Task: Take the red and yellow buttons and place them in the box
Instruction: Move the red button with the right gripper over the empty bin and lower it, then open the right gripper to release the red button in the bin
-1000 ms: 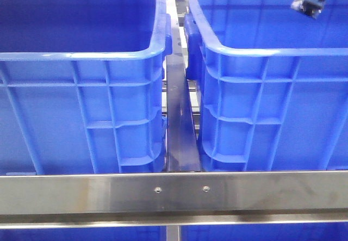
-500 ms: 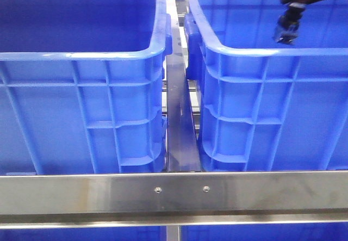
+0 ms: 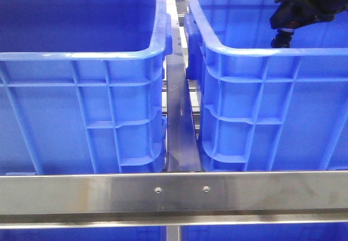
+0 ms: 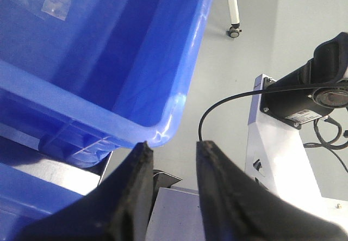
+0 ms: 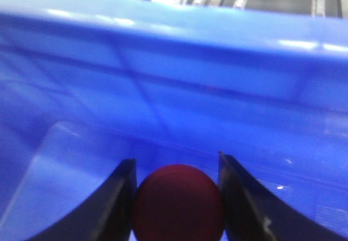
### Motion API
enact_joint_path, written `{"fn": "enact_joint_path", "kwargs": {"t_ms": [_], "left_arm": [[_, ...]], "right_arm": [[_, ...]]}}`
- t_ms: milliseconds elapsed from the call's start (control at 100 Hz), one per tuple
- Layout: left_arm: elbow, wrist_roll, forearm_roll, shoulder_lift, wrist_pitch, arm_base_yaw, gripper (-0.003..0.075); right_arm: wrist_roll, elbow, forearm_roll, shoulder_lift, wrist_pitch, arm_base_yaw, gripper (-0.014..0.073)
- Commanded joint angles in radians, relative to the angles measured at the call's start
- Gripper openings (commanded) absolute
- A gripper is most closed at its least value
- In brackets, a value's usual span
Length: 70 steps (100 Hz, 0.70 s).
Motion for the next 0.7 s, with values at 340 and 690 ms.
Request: {"fn": "enact_joint_path", "kwargs": {"t_ms": [340,690], "left_arm": [[-0.031,-0.006,-0.071,-0.047,0.042,0.001,0.0196],[-0.031,-0.006,-0.071,-0.047,0.042,0.001,0.0196]], "right_arm": [[-0.011,-0.043,0.033,0.015,-0.030,-0.003,0.0246],[-0.010,-0.043,0.034,0.015,-0.026,-0.003,0.0490]]}}
